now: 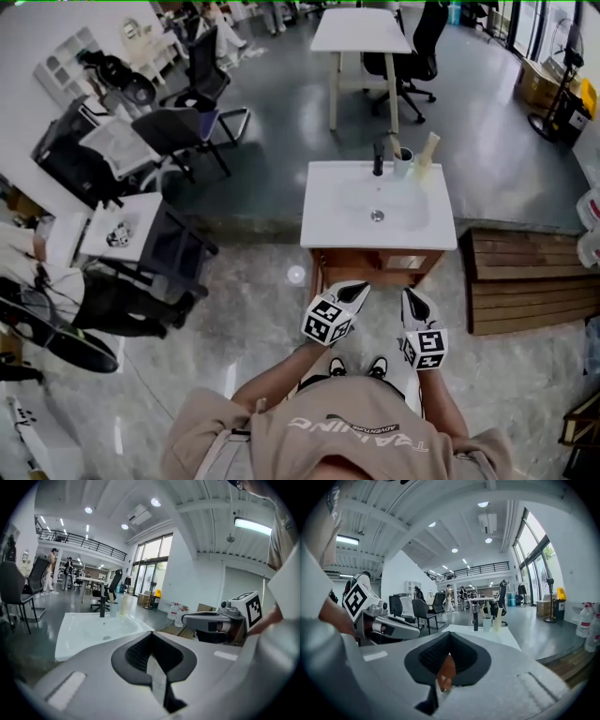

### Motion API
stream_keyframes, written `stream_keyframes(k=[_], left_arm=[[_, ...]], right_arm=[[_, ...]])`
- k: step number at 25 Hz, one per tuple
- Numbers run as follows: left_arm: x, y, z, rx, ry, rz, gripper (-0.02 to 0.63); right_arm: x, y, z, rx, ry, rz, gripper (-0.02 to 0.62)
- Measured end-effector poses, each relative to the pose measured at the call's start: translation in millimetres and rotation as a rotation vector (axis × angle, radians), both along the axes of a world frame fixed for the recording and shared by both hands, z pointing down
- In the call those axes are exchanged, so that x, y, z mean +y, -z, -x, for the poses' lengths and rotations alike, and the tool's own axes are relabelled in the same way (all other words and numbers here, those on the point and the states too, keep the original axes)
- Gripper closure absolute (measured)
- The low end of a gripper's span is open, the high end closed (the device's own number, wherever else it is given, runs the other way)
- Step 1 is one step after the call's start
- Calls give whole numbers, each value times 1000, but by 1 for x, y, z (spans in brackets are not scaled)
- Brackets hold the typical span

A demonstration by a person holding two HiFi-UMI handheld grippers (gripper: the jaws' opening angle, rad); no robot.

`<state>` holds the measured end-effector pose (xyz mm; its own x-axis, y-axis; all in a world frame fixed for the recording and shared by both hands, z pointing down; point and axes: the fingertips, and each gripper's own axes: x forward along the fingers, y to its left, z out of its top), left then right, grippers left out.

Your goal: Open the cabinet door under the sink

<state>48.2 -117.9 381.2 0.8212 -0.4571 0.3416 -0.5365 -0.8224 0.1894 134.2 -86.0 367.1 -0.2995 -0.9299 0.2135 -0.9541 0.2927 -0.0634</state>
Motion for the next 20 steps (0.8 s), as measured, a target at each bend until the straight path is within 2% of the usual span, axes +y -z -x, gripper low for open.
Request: stream_keyframes(k=[8, 14, 20], left_arm=[[-28, 58, -4, 66, 62, -129, 591], [-45, 94, 5, 88, 106, -207, 591], [-46, 117, 12, 106, 145, -266, 591]], right_arm=[[-13, 71, -17, -21, 20, -130, 594], [-17, 110, -22, -28, 51, -186, 595], [-17, 124, -20, -6, 90, -210, 595]])
